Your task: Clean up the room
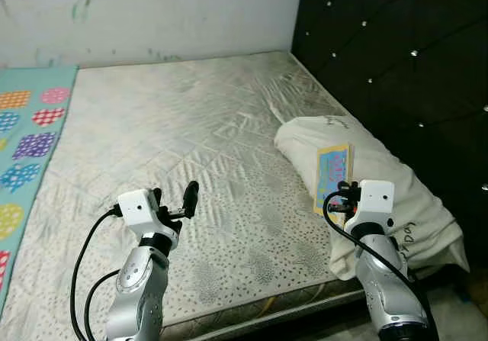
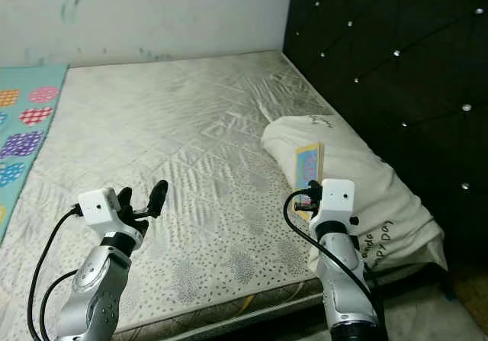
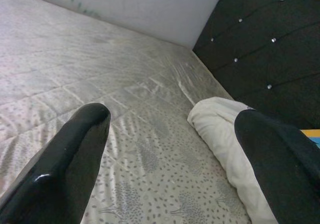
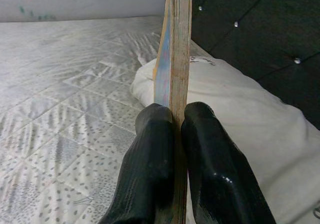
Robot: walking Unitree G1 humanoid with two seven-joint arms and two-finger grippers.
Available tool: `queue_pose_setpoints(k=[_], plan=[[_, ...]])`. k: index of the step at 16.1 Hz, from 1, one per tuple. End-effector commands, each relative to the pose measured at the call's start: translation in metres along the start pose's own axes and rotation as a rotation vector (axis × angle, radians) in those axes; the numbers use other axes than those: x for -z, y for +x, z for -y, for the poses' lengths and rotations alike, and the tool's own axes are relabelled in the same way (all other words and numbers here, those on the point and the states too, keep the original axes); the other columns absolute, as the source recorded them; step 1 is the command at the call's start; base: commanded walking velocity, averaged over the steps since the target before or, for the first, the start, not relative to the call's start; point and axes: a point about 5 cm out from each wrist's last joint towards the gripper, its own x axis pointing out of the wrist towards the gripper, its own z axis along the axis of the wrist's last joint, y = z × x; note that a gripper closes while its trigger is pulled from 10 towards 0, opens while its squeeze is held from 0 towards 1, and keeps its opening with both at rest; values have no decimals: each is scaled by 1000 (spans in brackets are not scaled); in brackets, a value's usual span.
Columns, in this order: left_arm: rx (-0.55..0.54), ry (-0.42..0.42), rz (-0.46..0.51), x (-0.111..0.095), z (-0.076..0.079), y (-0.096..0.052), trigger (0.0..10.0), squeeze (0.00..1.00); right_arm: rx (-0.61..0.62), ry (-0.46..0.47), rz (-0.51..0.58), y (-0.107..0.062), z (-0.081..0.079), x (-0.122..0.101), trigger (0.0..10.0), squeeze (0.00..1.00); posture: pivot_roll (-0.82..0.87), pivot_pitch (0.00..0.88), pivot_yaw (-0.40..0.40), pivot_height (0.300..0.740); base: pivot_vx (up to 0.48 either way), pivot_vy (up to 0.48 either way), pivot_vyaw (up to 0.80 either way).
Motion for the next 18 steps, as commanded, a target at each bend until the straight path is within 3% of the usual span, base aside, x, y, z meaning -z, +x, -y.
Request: queue_pose_setpoints(k=[1,10,18], plan=[[-8,-1,-4,-1,1,2,10000,0,15,-9,60,5,3,-13,10000,0,-132,0,-9,740,0,0,-800],[-24,13,-8,0,1,2,10000,0,30,-5,76,8,6,-16,10000,0,-133,0,-9,740,0,0,-763],[-106,42,6,-5,-12,-6,10000,0,-35,94,36,0,-12,-9,10000,0,-120,0,-9,740,0,0,0]])
